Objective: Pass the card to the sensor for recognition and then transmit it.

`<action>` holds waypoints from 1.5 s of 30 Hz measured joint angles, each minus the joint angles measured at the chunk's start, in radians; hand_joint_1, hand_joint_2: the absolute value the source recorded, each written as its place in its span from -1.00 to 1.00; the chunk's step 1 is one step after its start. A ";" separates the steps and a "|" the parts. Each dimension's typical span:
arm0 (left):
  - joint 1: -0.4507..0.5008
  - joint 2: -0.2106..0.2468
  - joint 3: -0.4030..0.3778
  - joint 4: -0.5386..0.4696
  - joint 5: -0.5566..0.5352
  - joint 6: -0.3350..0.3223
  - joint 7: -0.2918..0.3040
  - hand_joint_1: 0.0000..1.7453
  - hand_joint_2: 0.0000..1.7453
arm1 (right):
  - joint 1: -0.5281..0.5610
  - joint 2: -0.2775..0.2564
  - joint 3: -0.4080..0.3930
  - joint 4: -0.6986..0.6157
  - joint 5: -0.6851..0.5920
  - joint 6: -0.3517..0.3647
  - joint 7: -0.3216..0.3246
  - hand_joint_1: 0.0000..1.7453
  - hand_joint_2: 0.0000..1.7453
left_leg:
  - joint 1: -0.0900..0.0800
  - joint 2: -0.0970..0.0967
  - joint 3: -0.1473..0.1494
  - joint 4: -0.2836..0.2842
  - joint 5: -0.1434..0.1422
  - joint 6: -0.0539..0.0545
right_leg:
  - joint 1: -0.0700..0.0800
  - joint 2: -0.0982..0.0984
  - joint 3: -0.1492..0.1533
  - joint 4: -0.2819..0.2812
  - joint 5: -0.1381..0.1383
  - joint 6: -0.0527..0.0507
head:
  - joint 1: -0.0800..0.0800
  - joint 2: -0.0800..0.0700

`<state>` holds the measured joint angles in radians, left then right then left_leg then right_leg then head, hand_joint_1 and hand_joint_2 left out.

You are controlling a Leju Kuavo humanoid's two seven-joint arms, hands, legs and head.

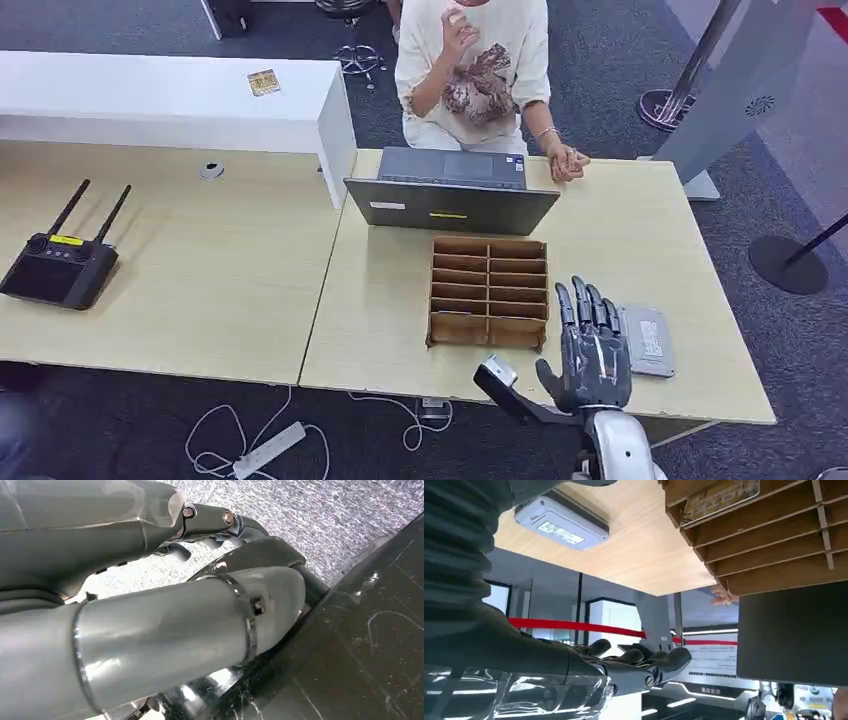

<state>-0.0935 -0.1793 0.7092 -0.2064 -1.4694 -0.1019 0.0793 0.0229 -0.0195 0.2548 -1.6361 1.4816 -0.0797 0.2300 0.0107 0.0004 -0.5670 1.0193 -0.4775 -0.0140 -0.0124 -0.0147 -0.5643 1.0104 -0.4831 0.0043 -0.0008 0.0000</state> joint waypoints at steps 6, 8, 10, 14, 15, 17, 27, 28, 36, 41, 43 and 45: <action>0.000 0.000 0.000 0.000 -0.002 0.000 0.000 -1.00 -1.00 | -0.014 0.000 0.000 0.029 -0.007 0.007 0.000 -1.00 1.00 | 0.000 0.000 0.000 0.000 0.000 0.000 | 0.000 0.000 0.000 0.000 0.000 0.000 | 0.000 0.000; 0.000 0.000 0.000 0.000 -0.003 0.000 0.000 -1.00 -1.00 | -0.020 0.000 0.000 0.038 -0.009 0.008 0.000 -1.00 1.00 | 0.000 0.000 0.000 0.000 0.000 0.000 | 0.000 0.000 0.000 0.000 0.000 0.000 | 0.000 0.000; -0.001 0.000 0.000 0.000 -0.003 -0.001 0.000 -1.00 -1.00 | -0.028 0.000 0.000 0.052 -0.016 0.008 -0.001 -1.00 1.00 | 0.000 0.000 0.000 0.000 0.000 0.000 | 0.000 0.000 0.000 0.000 0.000 0.000 | 0.000 0.000; -0.001 0.000 0.000 0.000 -0.003 -0.001 0.000 -1.00 -1.00 | -0.046 0.000 -0.001 0.077 -0.037 0.006 -0.008 -1.00 1.00 | 0.000 0.000 0.000 0.000 0.000 0.000 | 0.000 0.000 0.000 0.000 0.000 0.000 | 0.000 0.000; -0.001 0.000 0.000 0.000 -0.003 -0.001 0.000 -1.00 -1.00 | -0.051 -0.001 -0.002 0.082 -0.037 0.006 -0.008 -1.00 1.00 | 0.000 0.000 0.000 0.000 0.000 0.000 | 0.000 0.000 0.000 0.000 0.000 0.000 | 0.000 0.000; -0.001 0.000 0.000 0.000 -0.003 -0.002 0.000 -1.00 -1.00 | -0.057 -0.002 -0.003 0.091 -0.037 0.006 -0.008 -1.00 1.00 | 0.000 0.000 0.000 0.000 0.000 0.000 | 0.000 0.000 0.000 0.000 0.000 0.000 | 0.000 0.000; -0.001 0.000 0.000 0.000 -0.006 -0.004 0.000 -1.00 -1.00 | -0.096 -0.002 -0.003 0.140 -0.038 0.009 -0.011 -1.00 1.00 | 0.000 0.000 0.000 0.000 0.000 0.000 | 0.000 0.000 0.000 0.000 0.000 0.000 | 0.000 0.000; -0.001 0.000 0.000 0.000 -0.006 -0.004 0.000 -1.00 -1.00 | -0.100 -0.002 -0.003 0.143 -0.038 0.009 -0.011 -1.00 1.00 | 0.000 0.000 0.000 0.000 0.000 0.000 | 0.000 0.000 0.000 0.000 0.000 0.000 | 0.000 0.000; -0.001 0.000 0.000 0.000 -0.005 -0.005 0.000 -1.00 -1.00 | -0.118 -0.002 -0.003 0.165 -0.038 0.010 -0.011 -1.00 1.00 | 0.000 0.000 0.000 0.000 0.000 0.000 | 0.000 0.000 0.000 0.000 0.000 0.000 | 0.000 0.000; -0.001 0.000 0.000 0.000 -0.004 -0.005 0.000 -1.00 -1.00 | -0.123 -0.002 -0.003 0.177 -0.038 0.010 -0.011 -1.00 1.00 | 0.000 0.000 0.000 0.000 0.000 0.000 | 0.000 0.000 0.000 0.000 0.000 0.000 | 0.000 0.000; -0.001 0.000 0.000 0.000 -0.004 -0.005 0.000 -1.00 -1.00 | -0.125 -0.002 -0.004 0.181 -0.039 0.010 -0.011 -1.00 1.00 | 0.000 0.000 0.000 0.000 0.000 0.000 | 0.000 0.000 0.000 0.000 0.000 0.000 | 0.000 0.000; -0.001 0.000 0.000 0.000 -0.004 -0.005 0.000 -1.00 -1.00 | -0.129 -0.002 -0.004 0.186 -0.039 0.010 -0.011 -1.00 1.00 | 0.000 0.000 0.000 0.000 0.000 0.000 | 0.000 0.000 0.000 0.000 0.000 0.000 | 0.000 0.000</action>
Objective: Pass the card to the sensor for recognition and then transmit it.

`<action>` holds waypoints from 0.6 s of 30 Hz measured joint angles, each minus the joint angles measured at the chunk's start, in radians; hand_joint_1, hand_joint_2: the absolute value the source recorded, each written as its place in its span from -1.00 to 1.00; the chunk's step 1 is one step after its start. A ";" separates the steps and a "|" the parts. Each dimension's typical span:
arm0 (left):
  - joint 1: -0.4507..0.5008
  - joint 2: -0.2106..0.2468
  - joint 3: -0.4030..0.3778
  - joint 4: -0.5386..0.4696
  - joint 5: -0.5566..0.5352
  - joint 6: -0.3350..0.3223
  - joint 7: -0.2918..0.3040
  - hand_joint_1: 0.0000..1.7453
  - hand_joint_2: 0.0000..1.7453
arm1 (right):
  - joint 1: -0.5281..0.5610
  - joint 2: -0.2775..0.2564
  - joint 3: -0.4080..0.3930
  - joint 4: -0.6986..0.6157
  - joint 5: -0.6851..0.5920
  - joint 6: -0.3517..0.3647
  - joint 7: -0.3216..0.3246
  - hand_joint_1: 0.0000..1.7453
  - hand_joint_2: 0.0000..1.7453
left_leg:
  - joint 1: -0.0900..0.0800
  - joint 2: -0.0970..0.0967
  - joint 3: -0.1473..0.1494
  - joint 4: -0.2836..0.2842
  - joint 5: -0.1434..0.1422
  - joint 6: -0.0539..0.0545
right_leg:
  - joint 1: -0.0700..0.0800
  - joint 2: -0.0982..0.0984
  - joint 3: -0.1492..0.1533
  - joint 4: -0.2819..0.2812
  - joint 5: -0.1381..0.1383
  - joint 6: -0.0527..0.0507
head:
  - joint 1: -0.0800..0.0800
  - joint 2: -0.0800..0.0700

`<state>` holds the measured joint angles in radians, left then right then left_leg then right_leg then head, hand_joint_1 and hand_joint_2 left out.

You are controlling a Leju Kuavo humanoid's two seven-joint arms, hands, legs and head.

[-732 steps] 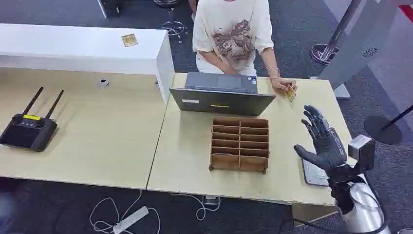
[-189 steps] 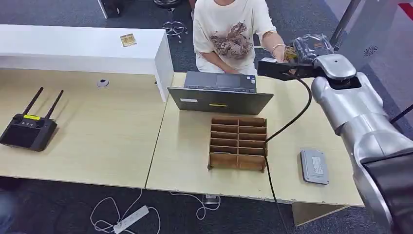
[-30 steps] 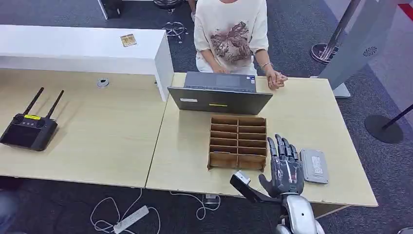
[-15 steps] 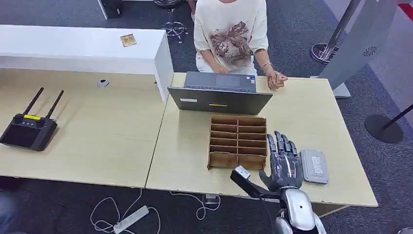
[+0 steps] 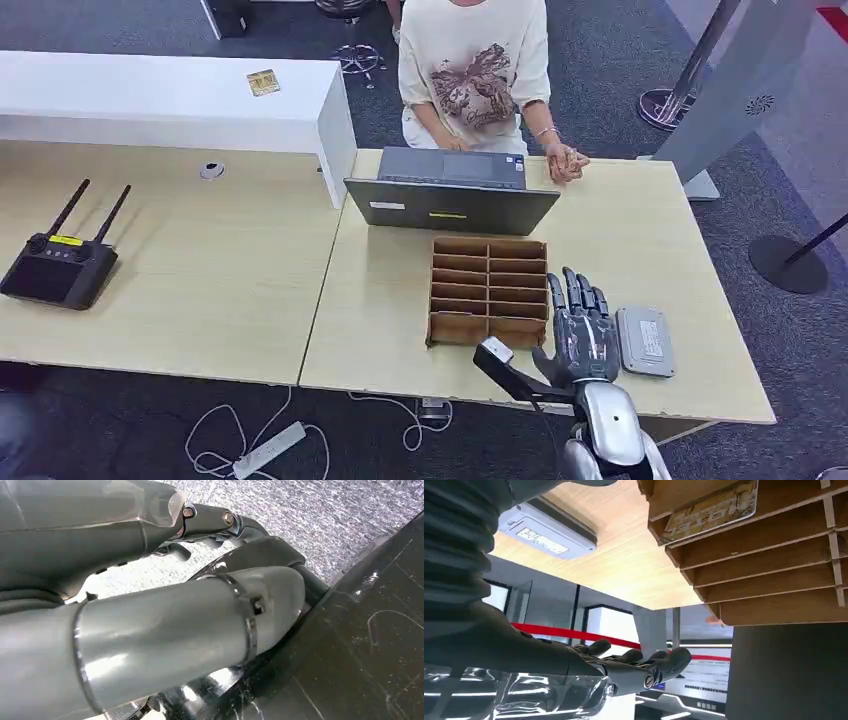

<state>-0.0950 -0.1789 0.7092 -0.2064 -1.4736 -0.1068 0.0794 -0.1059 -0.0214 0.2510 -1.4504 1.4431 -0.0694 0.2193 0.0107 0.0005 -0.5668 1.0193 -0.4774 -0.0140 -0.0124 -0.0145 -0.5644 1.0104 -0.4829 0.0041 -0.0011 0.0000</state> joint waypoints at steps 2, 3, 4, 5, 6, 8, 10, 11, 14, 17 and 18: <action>0.000 0.000 0.000 0.000 0.000 0.000 0.000 -1.00 -1.00 | -0.003 0.000 0.000 0.005 0.000 0.000 0.000 -1.00 1.00 | 0.000 0.000 0.000 0.000 0.000 0.000 | 0.000 0.000 0.000 0.000 0.000 0.000 | 0.000 0.000; 0.000 0.000 0.000 0.000 0.000 0.000 0.000 -1.00 -1.00 | -0.005 0.000 0.000 0.009 0.000 0.000 0.000 -1.00 1.00 | 0.000 0.000 0.000 0.000 0.000 0.000 | 0.000 0.000 0.000 0.000 0.000 0.000 | 0.000 0.000; 0.000 0.000 0.000 0.000 0.000 0.000 0.000 -1.00 -1.00 | -0.008 0.000 0.000 0.013 0.000 0.001 0.000 -1.00 1.00 | 0.000 0.000 0.000 0.000 0.000 0.000 | 0.000 0.000 0.000 0.000 0.000 0.000 | 0.000 0.000; 0.000 0.000 0.000 0.000 0.000 0.000 0.000 -1.00 -1.00 | -0.011 0.000 0.000 0.016 0.000 0.003 0.000 -1.00 1.00 | 0.000 0.000 0.000 0.000 0.000 0.000 | 0.000 0.000 0.000 0.000 0.000 0.000 | 0.000 0.000; 0.000 0.000 0.000 0.000 0.000 0.000 0.000 -1.00 -1.00 | -0.013 0.000 0.000 0.019 0.000 0.003 -0.001 -0.96 1.00 | 0.000 0.000 0.000 0.000 0.000 0.000 | 0.000 0.000 0.000 0.000 0.000 0.000 | 0.000 0.000; 0.000 0.000 0.000 0.000 0.000 0.000 0.000 -1.00 -1.00 | -0.017 0.000 0.000 0.024 0.000 0.004 -0.002 -0.80 1.00 | 0.000 0.000 0.000 0.000 0.000 0.000 | 0.000 0.000 0.000 0.000 0.000 0.000 | 0.000 0.000; 0.000 0.000 0.000 0.000 0.000 0.000 0.000 -1.00 -1.00 | -0.021 0.000 0.000 0.030 0.000 0.006 -0.006 -0.78 1.00 | 0.000 0.000 0.000 0.000 0.000 0.000 | 0.000 0.000 0.000 0.000 0.000 0.000 | 0.000 0.000; 0.000 0.000 0.000 0.000 0.000 0.000 0.000 -1.00 -1.00 | -0.022 0.000 0.000 0.032 0.000 0.006 -0.008 -0.80 1.00 | 0.000 0.000 0.000 0.000 0.000 0.000 | 0.000 0.000 0.000 0.000 0.000 0.000 | 0.000 0.000; 0.000 0.000 0.000 0.000 -0.001 0.000 0.000 -1.00 -1.00 | -0.027 0.000 0.000 0.035 0.000 0.008 -0.010 -0.82 1.00 | 0.000 0.000 0.000 0.000 0.000 0.000 | 0.000 0.000 0.000 0.000 0.000 0.000 | 0.000 0.000; 0.000 0.000 0.000 0.000 -0.002 0.000 0.000 -1.00 -1.00 | -0.032 0.000 0.000 0.037 0.000 0.011 -0.010 -0.58 1.00 | 0.000 0.000 0.000 0.000 0.000 0.000 | 0.000 0.000 0.000 0.000 0.000 0.000 | 0.000 0.000; 0.000 0.000 0.000 0.000 -0.003 0.000 0.000 -1.00 -1.00 | -0.034 0.000 0.000 0.039 0.000 0.011 -0.010 -0.60 1.00 | 0.000 0.000 0.000 0.000 0.000 0.000 | 0.000 0.000 0.000 0.000 0.000 0.000 | 0.000 0.000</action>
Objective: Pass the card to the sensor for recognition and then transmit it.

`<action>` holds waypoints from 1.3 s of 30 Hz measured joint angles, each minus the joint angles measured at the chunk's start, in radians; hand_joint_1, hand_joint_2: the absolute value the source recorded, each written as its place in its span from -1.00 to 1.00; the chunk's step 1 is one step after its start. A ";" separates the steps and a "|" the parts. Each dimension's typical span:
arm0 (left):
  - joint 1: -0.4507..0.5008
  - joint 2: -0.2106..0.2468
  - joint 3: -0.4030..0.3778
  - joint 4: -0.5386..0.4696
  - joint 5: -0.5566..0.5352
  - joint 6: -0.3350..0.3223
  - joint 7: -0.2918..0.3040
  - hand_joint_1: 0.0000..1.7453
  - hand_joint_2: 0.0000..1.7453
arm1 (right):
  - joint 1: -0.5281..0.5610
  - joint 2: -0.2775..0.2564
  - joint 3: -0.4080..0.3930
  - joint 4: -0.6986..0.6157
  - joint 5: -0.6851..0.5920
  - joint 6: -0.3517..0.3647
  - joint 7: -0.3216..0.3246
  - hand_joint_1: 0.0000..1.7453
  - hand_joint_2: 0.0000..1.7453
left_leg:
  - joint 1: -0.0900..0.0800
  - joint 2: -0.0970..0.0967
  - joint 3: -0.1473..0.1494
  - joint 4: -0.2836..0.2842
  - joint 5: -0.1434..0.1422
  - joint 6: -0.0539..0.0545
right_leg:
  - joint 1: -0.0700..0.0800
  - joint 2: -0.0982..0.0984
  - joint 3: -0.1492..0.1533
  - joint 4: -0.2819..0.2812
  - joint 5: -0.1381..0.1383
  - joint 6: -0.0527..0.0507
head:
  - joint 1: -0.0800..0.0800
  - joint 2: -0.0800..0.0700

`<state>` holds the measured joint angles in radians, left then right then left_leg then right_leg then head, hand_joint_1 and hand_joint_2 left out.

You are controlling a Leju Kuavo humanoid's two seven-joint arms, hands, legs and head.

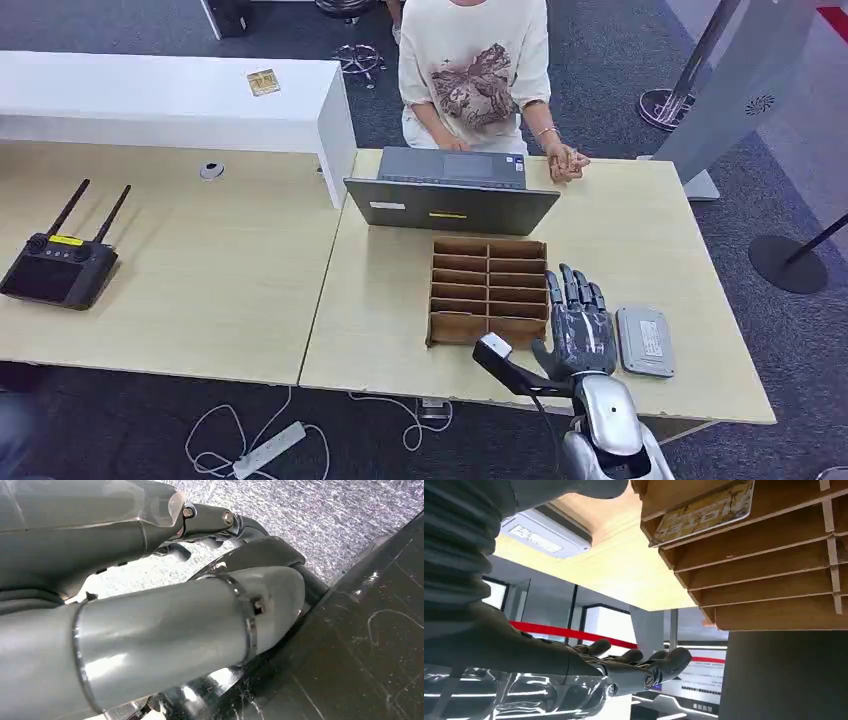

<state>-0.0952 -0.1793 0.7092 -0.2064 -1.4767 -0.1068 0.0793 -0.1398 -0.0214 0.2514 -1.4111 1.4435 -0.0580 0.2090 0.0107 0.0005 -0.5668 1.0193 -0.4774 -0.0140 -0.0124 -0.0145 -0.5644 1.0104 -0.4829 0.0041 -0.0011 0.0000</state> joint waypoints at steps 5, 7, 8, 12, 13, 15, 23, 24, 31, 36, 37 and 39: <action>0.000 0.000 0.000 0.000 -0.003 0.000 0.000 -1.00 -1.00 | -0.004 0.000 0.000 0.005 0.000 0.004 0.000 -0.66 1.00 | 0.000 0.000 0.000 0.000 0.000 0.000 | 0.000 0.000 0.000 0.000 0.000 0.000 | 0.000 0.000; 0.000 0.000 0.000 0.000 -0.003 -0.001 0.000 -1.00 -1.00 | -0.006 0.000 0.000 0.009 0.000 0.005 0.000 -0.66 1.00 | 0.000 0.000 0.000 0.000 0.000 0.000 | 0.000 0.000 0.000 0.000 0.000 0.000 | 0.000 0.000; 0.000 0.000 0.000 0.000 -0.003 -0.001 0.000 -1.00 -1.00 | -0.006 0.000 0.000 0.010 0.000 0.005 0.000 -0.62 1.00 | 0.000 0.000 0.000 0.000 0.000 0.000 | 0.000 0.000 0.000 0.000 0.000 0.000 | 0.000 0.000; 0.000 0.000 0.000 0.000 -0.003 -0.001 0.000 -1.00 -1.00 | -0.009 0.000 0.002 0.019 0.000 0.005 -0.002 -0.58 1.00 | 0.000 0.000 0.000 0.000 0.000 0.000 | 0.000 0.000 0.000 0.000 0.000 0.000 | 0.000 0.000; 0.000 0.000 0.000 0.000 -0.004 -0.001 0.000 -1.00 -1.00 | -0.010 -0.001 0.002 0.021 0.000 0.005 -0.002 -0.58 1.00 | 0.000 0.000 0.000 0.000 0.000 0.000 | 0.000 0.000 0.000 0.000 0.000 0.000 | 0.000 0.000; 0.000 0.000 0.000 0.000 -0.005 -0.002 0.000 -1.00 -1.00 | -0.012 -0.001 0.005 0.027 -0.002 0.006 -0.005 -0.60 1.00 | 0.000 0.000 0.000 0.000 0.000 0.000 | 0.000 0.000 0.000 0.000 0.000 0.000 | 0.000 0.000; -0.001 0.000 0.000 0.000 -0.008 -0.007 0.000 -1.00 -1.00 | -0.027 -0.008 0.037 0.065 -0.015 0.005 -0.010 -0.56 1.00 | 0.000 0.000 0.000 0.000 0.000 0.000 | 0.000 0.000 0.000 0.000 0.000 0.000 | 0.000 0.000; -0.001 0.000 0.000 0.000 -0.009 -0.007 0.000 -1.00 -1.00 | -0.027 -0.008 0.041 0.069 -0.018 0.004 -0.012 -0.56 1.00 | 0.000 0.000 0.000 0.000 0.000 0.000 | 0.000 0.000 0.000 0.000 0.000 0.000 | 0.000 0.000; -0.001 0.000 0.000 0.000 -0.011 -0.008 -0.004 -1.00 -1.00 | -0.028 -0.012 0.055 0.093 -0.021 -0.002 -0.018 -0.46 1.00 | 0.000 0.000 0.000 0.000 0.000 0.000 | 0.000 0.000 0.000 0.000 0.000 0.000 | 0.000 0.000; -0.001 0.001 0.000 0.000 -0.011 -0.008 -0.005 -1.00 -1.00 | -0.027 -0.019 0.059 0.105 -0.028 -0.008 -0.018 -0.42 1.00 | 0.000 0.000 0.000 0.000 0.000 0.000 | 0.000 0.000 0.000 0.000 0.000 0.000 | 0.000 0.000; -0.001 0.001 0.000 0.000 -0.013 -0.008 -0.005 -1.00 -1.00 | -0.027 -0.021 0.059 0.106 -0.030 -0.009 -0.018 -0.40 1.00 | 0.000 0.000 0.000 0.000 0.000 0.000 | 0.000 0.000 0.000 0.000 0.000 0.000 | 0.000 0.000; -0.001 0.001 0.000 0.000 -0.013 -0.008 -0.007 -1.00 -1.00 | -0.027 -0.023 0.059 0.108 -0.031 -0.011 -0.018 -0.40 1.00 | 0.000 0.000 0.000 0.000 0.000 0.000 | 0.000 0.000 0.000 0.000 0.000 0.000 | 0.000 0.000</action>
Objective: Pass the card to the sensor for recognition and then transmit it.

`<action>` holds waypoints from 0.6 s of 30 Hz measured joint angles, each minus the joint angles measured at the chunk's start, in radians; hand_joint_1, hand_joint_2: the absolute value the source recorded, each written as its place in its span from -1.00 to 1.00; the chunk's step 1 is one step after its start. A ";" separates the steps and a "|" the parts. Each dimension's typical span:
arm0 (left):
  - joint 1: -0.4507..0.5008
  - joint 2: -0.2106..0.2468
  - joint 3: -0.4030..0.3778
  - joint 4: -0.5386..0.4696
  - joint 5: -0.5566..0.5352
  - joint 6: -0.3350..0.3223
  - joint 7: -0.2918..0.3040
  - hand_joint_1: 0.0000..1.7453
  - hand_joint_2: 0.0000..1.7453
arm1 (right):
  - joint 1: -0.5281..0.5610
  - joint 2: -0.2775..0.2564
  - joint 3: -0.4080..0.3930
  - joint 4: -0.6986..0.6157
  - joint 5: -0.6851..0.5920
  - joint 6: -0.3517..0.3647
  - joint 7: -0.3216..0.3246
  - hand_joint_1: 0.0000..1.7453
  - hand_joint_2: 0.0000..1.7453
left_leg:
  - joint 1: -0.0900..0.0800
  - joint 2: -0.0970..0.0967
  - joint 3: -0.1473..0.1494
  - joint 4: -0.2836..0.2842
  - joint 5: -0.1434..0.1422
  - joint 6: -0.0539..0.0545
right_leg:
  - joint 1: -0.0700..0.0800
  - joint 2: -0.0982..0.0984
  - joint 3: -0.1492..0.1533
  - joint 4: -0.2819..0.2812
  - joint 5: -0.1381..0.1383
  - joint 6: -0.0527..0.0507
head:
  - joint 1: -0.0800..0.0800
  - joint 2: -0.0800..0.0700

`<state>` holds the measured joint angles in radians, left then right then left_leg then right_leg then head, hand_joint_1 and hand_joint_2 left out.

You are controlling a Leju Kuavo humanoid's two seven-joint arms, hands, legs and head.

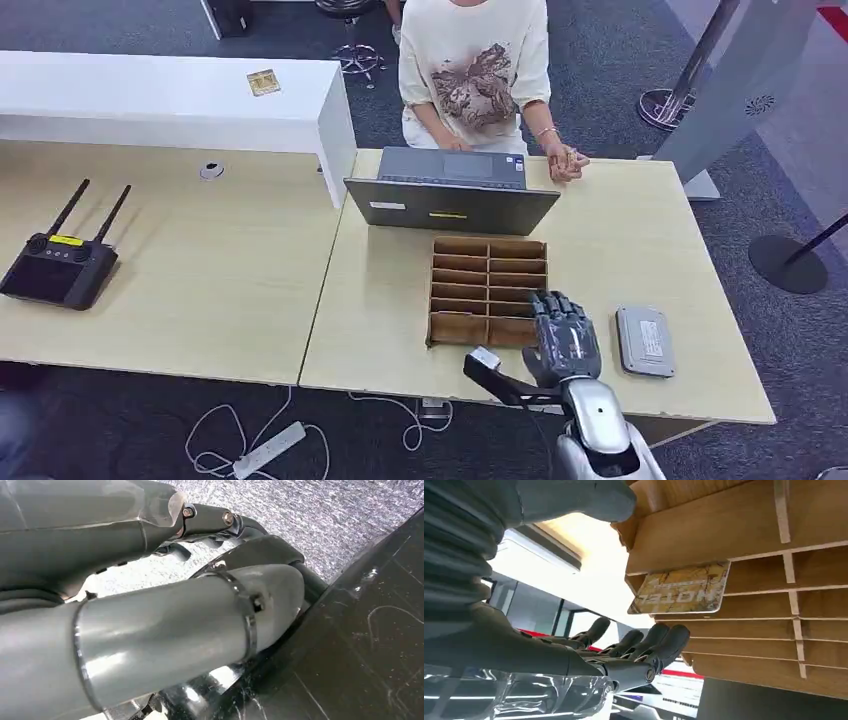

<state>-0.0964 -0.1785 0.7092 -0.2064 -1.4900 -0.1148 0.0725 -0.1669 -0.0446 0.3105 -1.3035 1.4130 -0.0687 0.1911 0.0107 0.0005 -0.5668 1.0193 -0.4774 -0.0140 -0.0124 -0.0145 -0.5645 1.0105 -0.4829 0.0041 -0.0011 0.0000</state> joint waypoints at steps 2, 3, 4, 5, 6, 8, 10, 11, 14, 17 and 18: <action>0.000 0.000 0.000 0.000 0.000 -0.001 0.000 -1.00 -1.00 | 0.000 -0.001 0.000 0.000 -0.003 -0.001 0.002 -0.40 1.00 | 0.000 0.000 0.000 0.000 0.000 0.000 | 0.000 0.000 0.000 0.000 0.000 0.000 | 0.000 0.000; 0.000 0.000 0.000 0.000 0.000 -0.002 0.000 -1.00 -1.00 | 0.000 -0.002 0.000 0.000 -0.003 -0.001 0.003 -0.38 1.00 | 0.000 0.000 0.000 0.000 0.000 0.000 | 0.000 0.000 0.000 0.000 0.000 0.000 | 0.000 0.000; 0.000 0.000 0.000 0.000 0.000 -0.002 0.000 -1.00 -1.00 | 0.000 -0.002 0.000 0.000 -0.003 -0.001 0.004 -0.36 1.00 | 0.000 0.000 0.000 0.000 0.000 0.000 | 0.000 0.000 0.000 0.000 0.000 0.000 | 0.000 0.000; 0.000 0.000 0.000 0.000 0.000 -0.003 0.000 -1.00 -1.00 | 0.000 -0.002 0.000 0.000 -0.003 -0.001 0.006 -0.36 1.00 | 0.000 0.000 0.000 0.000 0.000 0.000 | 0.000 0.000 0.000 0.000 0.000 0.000 | 0.000 0.000; 0.000 0.000 0.000 0.000 0.000 -0.003 0.000 -1.00 -1.00 | 0.001 -0.003 0.000 0.000 -0.003 -0.001 0.006 -0.32 1.00 | 0.000 0.000 0.000 0.000 0.000 0.000 | 0.000 0.000 0.000 0.000 0.000 0.000 | 0.000 0.000; 0.000 0.001 0.000 0.000 0.000 -0.003 0.000 -1.00 -1.00 | 0.001 -0.003 0.000 0.000 -0.003 -0.001 0.008 -0.28 1.00 | 0.000 0.000 0.000 0.000 0.000 0.000 | 0.000 0.000 0.000 0.000 0.000 0.000 | 0.000 0.000; 0.000 0.001 0.000 0.000 0.000 -0.003 0.000 -1.00 -1.00 | 0.000 -0.003 0.000 0.000 -0.003 -0.004 0.009 -0.26 1.00 | 0.000 0.000 0.000 0.000 0.000 0.000 | 0.000 0.000 0.000 0.000 0.000 0.000 | 0.000 0.000; 0.000 0.001 0.000 0.000 0.000 -0.003 0.000 -1.00 -1.00 | 0.000 -0.003 0.000 0.000 -0.002 -0.006 0.009 -0.26 1.00 | 0.000 0.000 0.000 0.000 0.000 0.000 | 0.000 0.000 0.000 0.000 0.000 0.000 | 0.000 0.000; 0.000 0.001 0.000 0.000 0.000 -0.003 0.000 -1.00 -1.00 | 0.000 -0.003 0.001 0.000 0.000 -0.013 0.009 -0.42 1.00 | 0.000 0.000 0.000 0.000 0.000 0.000 | 0.000 0.000 0.000 0.000 0.000 0.000 | 0.000 0.000; 0.000 0.001 0.000 0.000 0.000 -0.003 0.000 -1.00 -1.00 | 0.000 -0.003 0.003 0.000 0.001 -0.016 0.009 -0.38 1.00 | 0.000 0.000 0.000 0.000 0.000 0.000 | 0.000 0.000 0.000 0.000 0.000 0.000 | 0.000 0.000; 0.000 0.001 0.000 0.000 0.000 -0.003 0.000 -1.00 -1.00 | 0.000 -0.003 0.004 0.000 0.002 -0.016 0.009 -0.38 1.00 | 0.000 0.000 0.000 0.000 0.000 0.000 | 0.000 0.000 0.000 0.000 0.000 0.000 | 0.000 0.000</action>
<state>-0.0968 -0.1778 0.7092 -0.2064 -1.4900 -0.1182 0.0725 -0.1673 -0.0473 0.3147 -1.3035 1.4149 -0.0847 0.2003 0.0107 0.0004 -0.5670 1.0193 -0.4773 -0.0140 -0.0124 -0.0144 -0.5647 1.0105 -0.4829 0.0041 -0.0011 0.0000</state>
